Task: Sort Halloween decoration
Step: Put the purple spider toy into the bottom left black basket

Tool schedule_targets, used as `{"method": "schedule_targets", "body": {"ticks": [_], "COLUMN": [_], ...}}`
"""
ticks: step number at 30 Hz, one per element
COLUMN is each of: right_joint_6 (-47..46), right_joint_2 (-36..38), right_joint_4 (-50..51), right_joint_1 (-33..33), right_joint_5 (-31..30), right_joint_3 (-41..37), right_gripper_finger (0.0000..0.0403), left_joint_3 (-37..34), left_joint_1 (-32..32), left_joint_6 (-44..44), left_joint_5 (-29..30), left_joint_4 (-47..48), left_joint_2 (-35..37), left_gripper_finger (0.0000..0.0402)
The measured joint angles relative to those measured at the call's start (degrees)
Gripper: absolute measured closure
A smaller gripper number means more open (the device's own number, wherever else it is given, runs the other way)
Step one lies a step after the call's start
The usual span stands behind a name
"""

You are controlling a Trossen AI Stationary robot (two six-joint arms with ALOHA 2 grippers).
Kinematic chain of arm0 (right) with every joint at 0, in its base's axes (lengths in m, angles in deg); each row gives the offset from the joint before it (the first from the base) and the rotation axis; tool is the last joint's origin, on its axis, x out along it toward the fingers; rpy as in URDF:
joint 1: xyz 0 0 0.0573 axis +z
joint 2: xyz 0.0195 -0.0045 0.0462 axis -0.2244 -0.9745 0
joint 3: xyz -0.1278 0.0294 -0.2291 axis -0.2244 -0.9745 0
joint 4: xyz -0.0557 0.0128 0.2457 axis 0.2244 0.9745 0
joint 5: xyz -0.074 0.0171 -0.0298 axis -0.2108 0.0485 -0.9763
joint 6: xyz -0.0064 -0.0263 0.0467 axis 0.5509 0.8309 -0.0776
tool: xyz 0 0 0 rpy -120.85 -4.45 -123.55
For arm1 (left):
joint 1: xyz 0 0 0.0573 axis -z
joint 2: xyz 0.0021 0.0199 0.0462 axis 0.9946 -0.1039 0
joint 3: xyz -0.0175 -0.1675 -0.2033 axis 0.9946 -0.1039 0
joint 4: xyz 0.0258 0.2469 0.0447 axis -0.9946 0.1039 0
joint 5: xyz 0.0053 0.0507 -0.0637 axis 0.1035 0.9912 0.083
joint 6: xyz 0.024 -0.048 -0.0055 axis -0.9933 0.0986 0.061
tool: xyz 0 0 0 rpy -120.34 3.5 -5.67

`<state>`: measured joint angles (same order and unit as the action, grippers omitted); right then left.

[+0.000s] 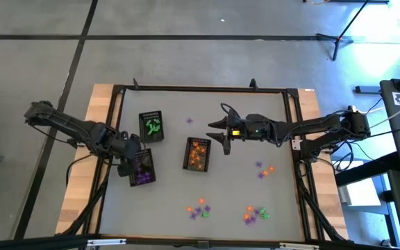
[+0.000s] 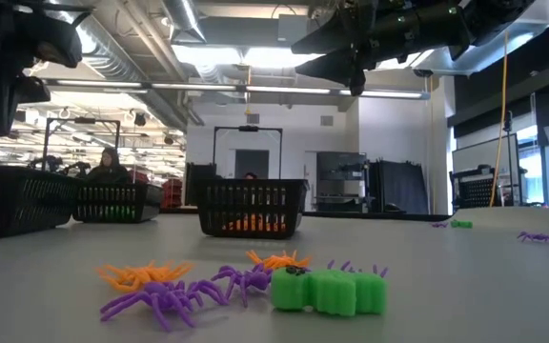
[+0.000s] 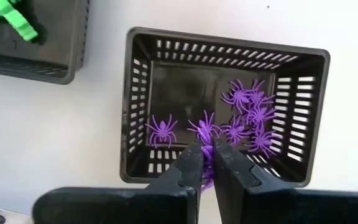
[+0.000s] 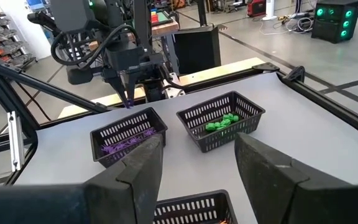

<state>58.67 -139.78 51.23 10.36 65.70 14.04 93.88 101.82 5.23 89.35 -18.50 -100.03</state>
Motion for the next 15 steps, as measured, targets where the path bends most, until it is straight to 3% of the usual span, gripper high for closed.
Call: {"method": "schedule_targets", "body": {"ticks": [7,15], "right_joint_6": [0.00,0.00], "right_joint_2": [0.00,0.00], "right_joint_4": [0.00,0.01], "right_joint_1": [0.00,0.00], "right_joint_5": [0.00,0.02], "right_joint_3": [0.00,0.00], "right_gripper_finger": [0.0205,0.0205], "left_joint_3": [0.00,0.00], "left_joint_1": [-0.02,-0.02], "left_joint_6": [-0.02,0.02], "left_joint_5": [1.47,0.85], "left_joint_4": [-1.45,-6.44], "left_joint_2": [0.00,0.00], "left_gripper_finger": [0.0372,0.0298]}}
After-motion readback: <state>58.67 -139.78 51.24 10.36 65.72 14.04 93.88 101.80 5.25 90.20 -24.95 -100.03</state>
